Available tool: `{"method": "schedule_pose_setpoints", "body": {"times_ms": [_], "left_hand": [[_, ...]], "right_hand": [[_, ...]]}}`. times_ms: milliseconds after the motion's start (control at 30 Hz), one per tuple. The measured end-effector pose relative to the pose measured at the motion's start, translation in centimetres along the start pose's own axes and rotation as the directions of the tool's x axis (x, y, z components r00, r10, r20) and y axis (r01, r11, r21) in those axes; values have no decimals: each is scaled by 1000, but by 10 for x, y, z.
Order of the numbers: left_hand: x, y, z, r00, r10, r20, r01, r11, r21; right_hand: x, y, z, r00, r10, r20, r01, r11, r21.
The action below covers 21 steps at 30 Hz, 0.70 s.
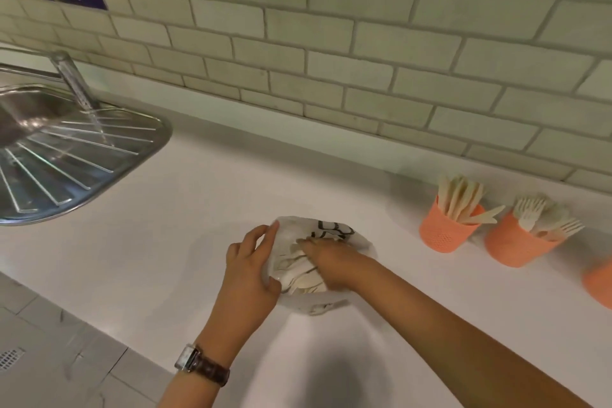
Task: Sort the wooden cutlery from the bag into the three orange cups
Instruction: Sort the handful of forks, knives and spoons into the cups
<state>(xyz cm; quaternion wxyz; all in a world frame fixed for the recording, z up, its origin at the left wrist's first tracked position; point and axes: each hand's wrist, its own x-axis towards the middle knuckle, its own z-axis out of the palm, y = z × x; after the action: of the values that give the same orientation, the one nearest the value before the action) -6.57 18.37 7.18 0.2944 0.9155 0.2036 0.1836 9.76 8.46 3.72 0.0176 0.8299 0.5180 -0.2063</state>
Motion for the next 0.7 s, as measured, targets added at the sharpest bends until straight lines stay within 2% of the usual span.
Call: {"method": "schedule_pose_setpoints", "body": {"times_ms": [67,200,433,500,600,700], "left_hand": [[0,-2,-1,1000,-1,6,1,1000,-8],[0,-5,-4,1000,11,18,-11,1000,-24],[-1,-5,-4,997,52,57,-50,998,-24],[-2,-4,-3,996,69,61,-68,997,-22],[-4,0,0,992,101,79,-99,995,-33],[-5,2,3,989,113,95,-110,993,-34]], "right_hand": [[6,2,3,1000,0,-25,-2,998,-67],[7,6,4,995,-101,-7,98,978,-183],[5,12,-4,976,-216,14,211,935,-284],[0,14,-8,971,-235,42,238,934,-266],[-9,19,-8,975,-214,63,221,965,-138],[-8,24,-5,977,-208,43,212,967,-143]]}}
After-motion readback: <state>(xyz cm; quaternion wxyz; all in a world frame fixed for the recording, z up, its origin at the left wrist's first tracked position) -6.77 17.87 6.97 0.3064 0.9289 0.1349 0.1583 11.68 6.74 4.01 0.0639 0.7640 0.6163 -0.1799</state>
